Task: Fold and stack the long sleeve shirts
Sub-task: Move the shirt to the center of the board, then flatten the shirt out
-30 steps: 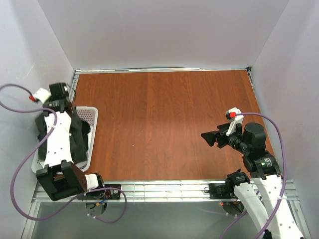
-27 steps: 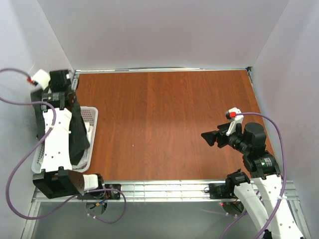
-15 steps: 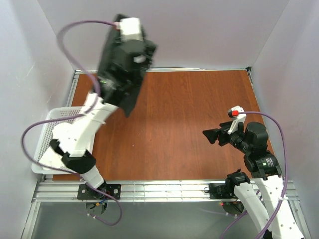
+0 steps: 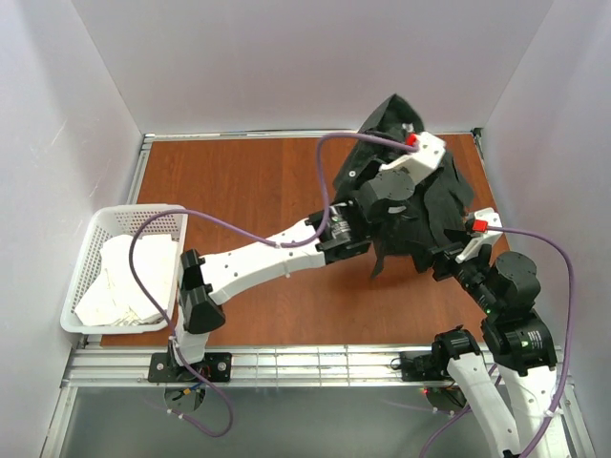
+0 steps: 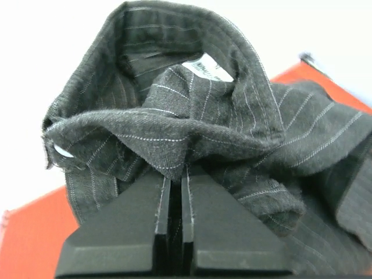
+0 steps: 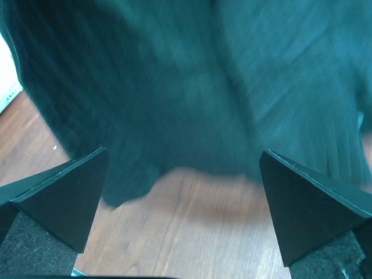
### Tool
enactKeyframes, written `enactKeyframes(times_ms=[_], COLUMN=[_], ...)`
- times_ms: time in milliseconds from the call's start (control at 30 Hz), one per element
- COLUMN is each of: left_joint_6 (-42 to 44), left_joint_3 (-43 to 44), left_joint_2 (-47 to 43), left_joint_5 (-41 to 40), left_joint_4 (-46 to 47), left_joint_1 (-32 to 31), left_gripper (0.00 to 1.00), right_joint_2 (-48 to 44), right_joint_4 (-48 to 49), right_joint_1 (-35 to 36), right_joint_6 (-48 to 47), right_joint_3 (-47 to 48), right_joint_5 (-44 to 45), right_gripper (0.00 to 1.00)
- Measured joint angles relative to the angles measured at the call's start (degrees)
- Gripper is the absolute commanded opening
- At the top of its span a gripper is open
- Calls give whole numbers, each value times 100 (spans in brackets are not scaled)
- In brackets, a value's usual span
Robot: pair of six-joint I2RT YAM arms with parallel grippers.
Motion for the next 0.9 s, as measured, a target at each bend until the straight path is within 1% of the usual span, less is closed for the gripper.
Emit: enactKeyframes(times_ms=[33,67,100,167,200,233,267,400,433,533,567,600,633,700,767,833,900], left_joint_6=[-586,-1001,-1550,-2479,-2844,-3211,-3810,-4660,-4819,-5285,-5418,-5519,-5617,-5853,-6113,-6360,-6579], left_joint_3=[-284,-468,-719,-1473,-1825,-2133,-2618,-3445,-3661,-4341,-4590,-4802,-5012,-5407,-5980,-6529,-7088], left_joint_2=[-181,-317,-485,-920,-1108,-1259,-1421,-1768,-1899,-2494,-2761,-3001,-3244,-3665,-4002,-4135,-4131], left_joint_5=[197,446,752,1329,1620,1840,2188,2771,2907,3353,3467,3554,3635,3856,4210,4465,4769], left_joint_4=[-415,-667,-918,-1246,-1399,-1550,-1812,-2332,-2516,-2863,-2986,-3036,-3091,-3136,-3032,-2826,-2715], left_joint_1=[125,238,400,839,1045,1283,1646,1908,1985,2463,2632,2771,2879,2942,2914,2887,2881], left_gripper=[5,15,23,51,69,80,80,82,82,82,82,82,82,82,82,81,81], right_joint_2=[-44,-74,-92,-107,-107,-107,-107,118,387,704,898,1075,1303,1633,1993,2282,2597], right_joint_4=[-15,-37,-52,-131,-166,-201,-219,-293,-321,-356,-382,-391,-387,-393,-385,-352,-321], right_joint_1=[0,0,0,0,0,0,0,0,0,0,0,0,0,7,55,153,424], right_joint_6=[15,26,42,68,81,98,105,173,208,214,219,216,221,240,245,260,304], right_joint_3=[7,13,13,13,13,13,13,20,20,20,17,9,-20,-101,-256,-420,-490], right_joint_5=[35,59,79,114,116,111,107,26,-107,-293,-411,-503,-610,-754,-839,-815,-732], right_gripper=[99,99,99,99,99,99,99,99,99,97,95,88,85,80,79,77,77])
